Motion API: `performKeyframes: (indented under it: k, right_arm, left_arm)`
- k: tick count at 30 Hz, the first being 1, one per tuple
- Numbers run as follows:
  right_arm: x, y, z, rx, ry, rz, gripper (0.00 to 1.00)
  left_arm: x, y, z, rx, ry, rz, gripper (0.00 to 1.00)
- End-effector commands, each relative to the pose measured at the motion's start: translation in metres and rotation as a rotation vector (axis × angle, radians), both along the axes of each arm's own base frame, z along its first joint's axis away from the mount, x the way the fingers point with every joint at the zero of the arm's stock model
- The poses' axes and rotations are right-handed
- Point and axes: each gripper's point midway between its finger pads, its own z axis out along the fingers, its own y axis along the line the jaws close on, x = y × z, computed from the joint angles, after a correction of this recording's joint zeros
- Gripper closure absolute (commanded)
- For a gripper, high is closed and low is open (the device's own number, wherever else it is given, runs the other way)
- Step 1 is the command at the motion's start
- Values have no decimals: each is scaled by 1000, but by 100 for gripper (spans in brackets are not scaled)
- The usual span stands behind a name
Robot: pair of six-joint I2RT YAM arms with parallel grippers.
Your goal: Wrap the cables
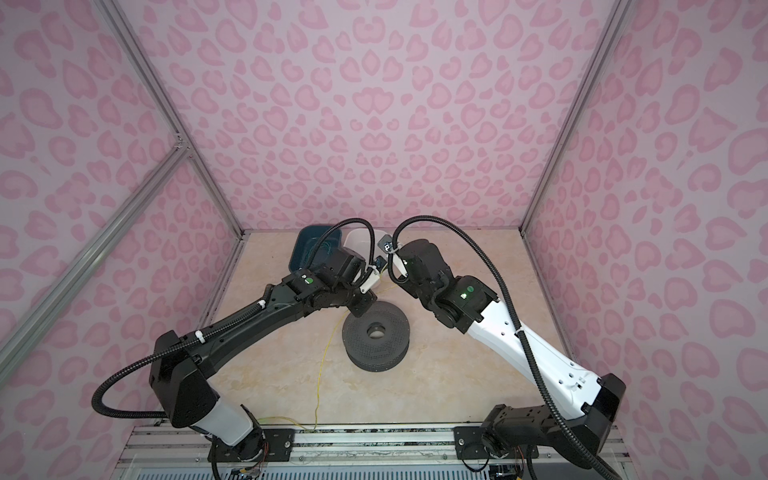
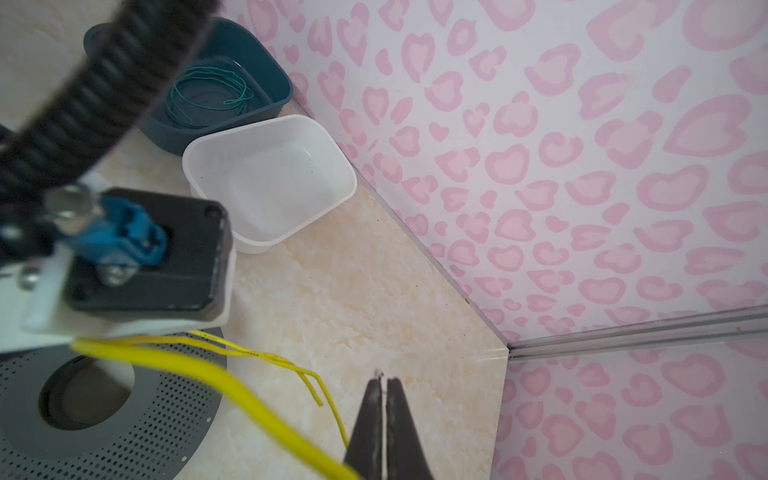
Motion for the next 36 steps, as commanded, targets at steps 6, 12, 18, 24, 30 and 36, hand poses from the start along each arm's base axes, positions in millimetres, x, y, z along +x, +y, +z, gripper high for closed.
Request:
performKeyframes:
  k: [6, 12, 18, 24, 30, 36]
  right_arm:
    - [20, -64, 26, 390, -76, -214, 100]
    - [32, -126, 23, 739, -101, -382, 100]
    - [38, -182, -1, 1133, -120, -563, 100]
    - [39, -206, -32, 1351, -129, -698, 100]
    - [40, -203, -33, 1420, -112, -677, 100]
    - [33, -188, -33, 1467, -62, -608, 100]
  left_arm:
    - [1, 8, 0, -20, -33, 50, 96]
    - [-9, 14, -15, -25, -1, 54, 96]
    - [-18, 21, -22, -32, 20, 62, 96]
    - [-33, 21, -21, -56, 37, 44, 96]
    - [-46, 25, -23, -41, 33, 31, 96]
    - [-34, 20, 2, -52, -36, 48, 67]
